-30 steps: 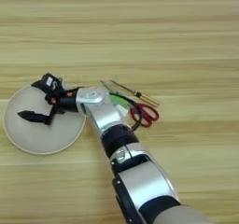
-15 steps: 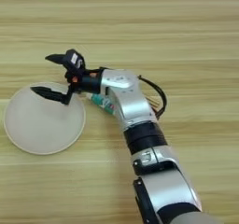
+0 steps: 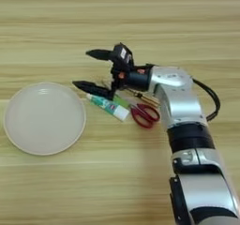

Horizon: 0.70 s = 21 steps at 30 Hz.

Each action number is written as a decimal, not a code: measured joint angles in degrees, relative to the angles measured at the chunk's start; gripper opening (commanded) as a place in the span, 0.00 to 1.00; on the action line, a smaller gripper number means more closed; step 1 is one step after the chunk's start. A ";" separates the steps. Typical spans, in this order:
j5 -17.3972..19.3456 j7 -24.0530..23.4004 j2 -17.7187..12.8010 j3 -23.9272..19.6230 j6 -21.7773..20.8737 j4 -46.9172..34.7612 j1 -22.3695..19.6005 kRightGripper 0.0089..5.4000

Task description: Move the objects on the table

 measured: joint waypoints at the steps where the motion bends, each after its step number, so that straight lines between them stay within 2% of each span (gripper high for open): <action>1: 0.01 0.99 -0.84 -0.01 -0.03 1.44 0.04 0.99; 6: -0.56 2.74 -3.08 -0.30 -0.51 6.56 0.03 0.99; 11: -3.25 2.93 -3.94 0.34 -2.87 10.25 -0.04 0.99; 14: -6.86 1.06 -4.30 1.59 -5.36 13.07 -0.09 0.99; 21: -12.03 -1.48 -3.84 4.25 -9.17 18.74 -0.64 0.99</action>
